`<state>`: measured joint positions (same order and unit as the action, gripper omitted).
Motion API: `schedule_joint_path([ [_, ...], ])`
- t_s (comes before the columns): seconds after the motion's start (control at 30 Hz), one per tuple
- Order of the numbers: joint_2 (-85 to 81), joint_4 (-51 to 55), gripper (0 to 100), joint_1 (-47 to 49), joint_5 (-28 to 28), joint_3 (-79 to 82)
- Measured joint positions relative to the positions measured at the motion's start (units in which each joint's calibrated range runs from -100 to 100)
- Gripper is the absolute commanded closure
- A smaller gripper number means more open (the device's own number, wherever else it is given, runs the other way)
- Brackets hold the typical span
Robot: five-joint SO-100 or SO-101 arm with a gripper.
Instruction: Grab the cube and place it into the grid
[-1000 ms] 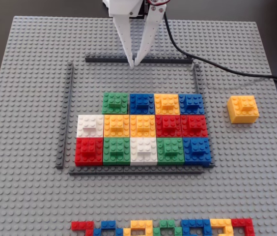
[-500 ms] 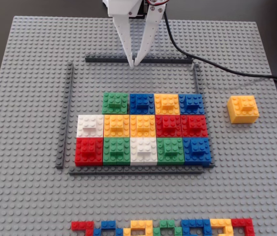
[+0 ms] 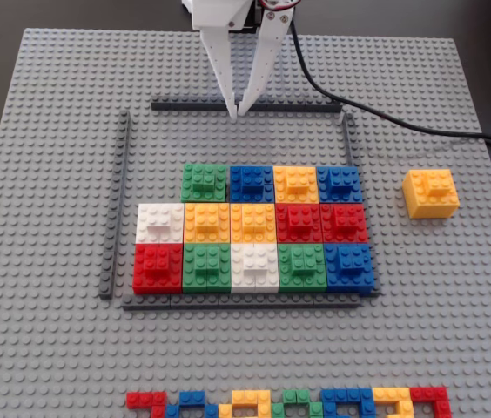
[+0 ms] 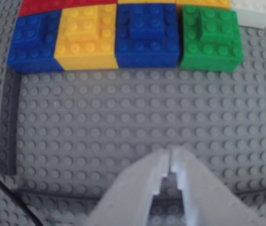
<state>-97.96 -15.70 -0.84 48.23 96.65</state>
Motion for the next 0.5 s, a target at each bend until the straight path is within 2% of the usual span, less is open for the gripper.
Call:
schedule_joint_path([
  [0.3, 1.87, 1.90, 100, 1.60, -0.24, -4.06],
  [0.5, 8.82, 4.35, 100, 2.77, -1.90, -13.95],
])
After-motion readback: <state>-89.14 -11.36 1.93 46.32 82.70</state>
